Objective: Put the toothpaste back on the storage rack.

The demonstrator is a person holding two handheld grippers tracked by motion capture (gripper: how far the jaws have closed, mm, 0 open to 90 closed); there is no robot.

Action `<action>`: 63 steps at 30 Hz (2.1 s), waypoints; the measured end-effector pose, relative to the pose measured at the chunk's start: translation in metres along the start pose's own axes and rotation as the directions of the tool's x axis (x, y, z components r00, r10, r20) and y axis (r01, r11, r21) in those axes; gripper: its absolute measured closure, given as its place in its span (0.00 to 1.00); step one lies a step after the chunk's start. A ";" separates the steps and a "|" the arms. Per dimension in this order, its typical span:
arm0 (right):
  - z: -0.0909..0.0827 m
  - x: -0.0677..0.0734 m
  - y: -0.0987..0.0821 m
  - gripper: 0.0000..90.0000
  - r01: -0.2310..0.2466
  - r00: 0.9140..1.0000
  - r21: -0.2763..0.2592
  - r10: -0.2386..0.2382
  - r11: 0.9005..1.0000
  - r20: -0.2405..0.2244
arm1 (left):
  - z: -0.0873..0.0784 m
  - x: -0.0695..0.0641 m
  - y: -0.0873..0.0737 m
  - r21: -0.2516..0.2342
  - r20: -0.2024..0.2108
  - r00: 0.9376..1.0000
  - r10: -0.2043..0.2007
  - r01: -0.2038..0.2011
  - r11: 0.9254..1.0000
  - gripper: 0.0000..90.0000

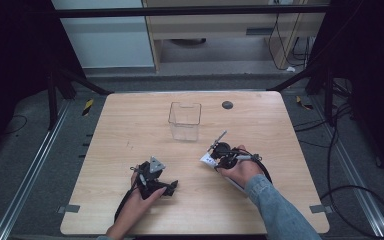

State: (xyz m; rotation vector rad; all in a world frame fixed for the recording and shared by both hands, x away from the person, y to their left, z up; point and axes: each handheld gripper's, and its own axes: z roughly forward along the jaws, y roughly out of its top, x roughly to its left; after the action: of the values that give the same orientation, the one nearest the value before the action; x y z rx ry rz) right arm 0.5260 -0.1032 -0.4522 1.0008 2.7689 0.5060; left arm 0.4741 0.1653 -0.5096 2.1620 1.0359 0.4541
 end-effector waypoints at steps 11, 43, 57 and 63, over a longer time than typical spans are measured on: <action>-0.019 -0.013 -0.006 0.88 -0.065 0.998 -0.081 0.065 0.995 -0.001 | 0.000 0.000 0.000 0.000 0.000 1.000 0.000 0.000 1.000 0.00; -0.080 -0.026 -0.012 0.89 -0.098 0.994 -0.320 0.111 0.942 0.024 | 0.000 0.000 0.000 -0.001 0.000 1.000 0.000 0.000 1.000 0.00; -0.096 -0.024 -0.005 0.88 -0.097 0.992 -0.431 0.124 0.897 0.037 | 0.000 0.000 0.000 -0.001 0.000 1.000 0.000 0.000 1.000 0.00; -0.096 -0.023 -0.006 0.89 -0.090 0.991 -0.453 0.126 0.887 0.048 | 0.000 0.000 0.000 -0.001 0.000 1.000 0.000 0.000 1.000 0.00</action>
State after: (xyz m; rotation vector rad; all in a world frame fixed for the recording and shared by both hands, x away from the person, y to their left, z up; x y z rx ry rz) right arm 0.5153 -0.1470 -0.3646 1.0303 2.3659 1.0447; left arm 0.4741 0.1653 -0.5097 2.1617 1.0350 0.4543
